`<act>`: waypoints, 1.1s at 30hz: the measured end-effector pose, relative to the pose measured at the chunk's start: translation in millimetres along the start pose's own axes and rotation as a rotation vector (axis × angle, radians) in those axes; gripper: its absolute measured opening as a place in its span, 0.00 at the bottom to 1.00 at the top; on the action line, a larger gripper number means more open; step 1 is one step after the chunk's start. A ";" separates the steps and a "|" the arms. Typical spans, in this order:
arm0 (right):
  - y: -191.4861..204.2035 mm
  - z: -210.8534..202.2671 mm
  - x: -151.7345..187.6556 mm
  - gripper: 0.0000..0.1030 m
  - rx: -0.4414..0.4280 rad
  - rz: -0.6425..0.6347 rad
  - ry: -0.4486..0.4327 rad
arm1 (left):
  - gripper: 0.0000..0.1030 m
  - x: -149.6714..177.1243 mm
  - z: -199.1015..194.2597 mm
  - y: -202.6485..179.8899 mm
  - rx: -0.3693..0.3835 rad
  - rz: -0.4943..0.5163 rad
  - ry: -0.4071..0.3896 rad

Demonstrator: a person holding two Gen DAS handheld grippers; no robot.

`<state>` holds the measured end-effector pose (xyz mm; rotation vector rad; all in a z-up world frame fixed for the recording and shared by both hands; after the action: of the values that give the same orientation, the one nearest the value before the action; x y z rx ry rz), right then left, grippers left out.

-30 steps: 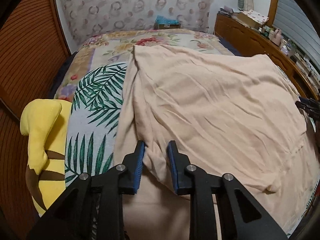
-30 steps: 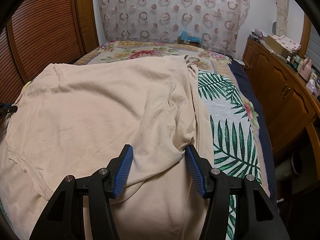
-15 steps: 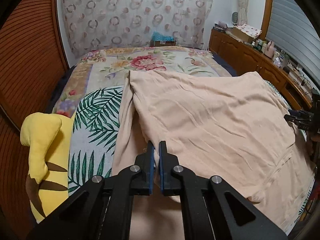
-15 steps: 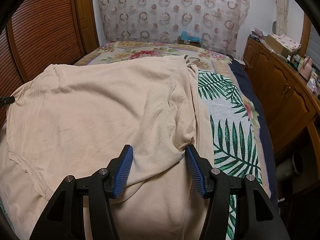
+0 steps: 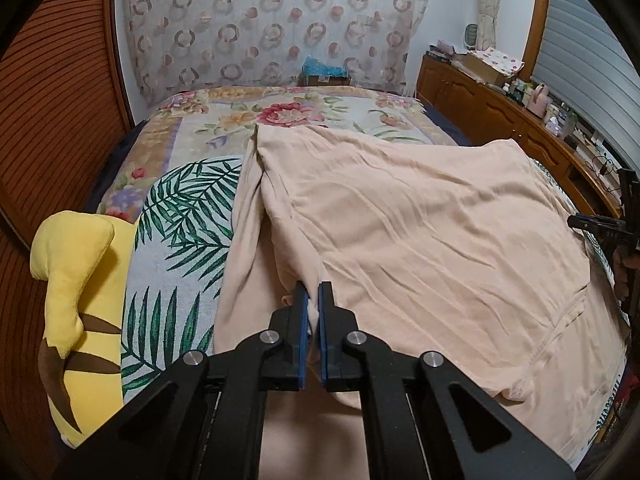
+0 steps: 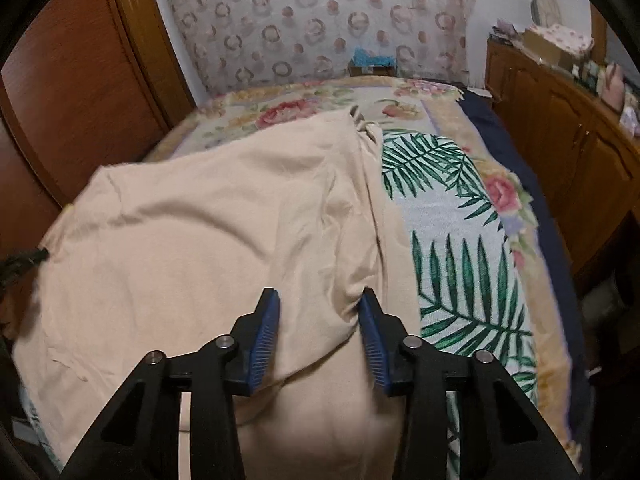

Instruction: Fold small clothes

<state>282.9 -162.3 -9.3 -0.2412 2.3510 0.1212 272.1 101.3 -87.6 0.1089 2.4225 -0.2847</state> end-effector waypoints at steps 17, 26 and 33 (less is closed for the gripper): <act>20.8 -40.1 -2.1 0.06 0.012 -0.093 -0.149 | 0.05 -8.4 -34.9 -13.8 0.012 0.019 -0.119; 18.1 -75.3 16.6 0.05 -0.012 -0.069 -0.249 | 0.04 -2.3 -69.8 -18.6 0.020 0.020 -0.180; 14.4 -98.4 42.8 0.05 -0.021 -0.080 -0.304 | 0.04 8.3 -105.8 -24.1 0.020 0.024 -0.242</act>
<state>182.5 -169.8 30.7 -0.3043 2.0365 0.1338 195.4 102.5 -10.4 0.1059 2.1770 -0.2937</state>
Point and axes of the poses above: each gripper's, at about its wrist camera, not at the fingertips, and z roughly the way its jaws point, y to its left, x to its underside, the point moved 1 cm from there along z, roughly the way its jaws point, and after that the axes turned 6 degrees about x, right-handed, at the moved point
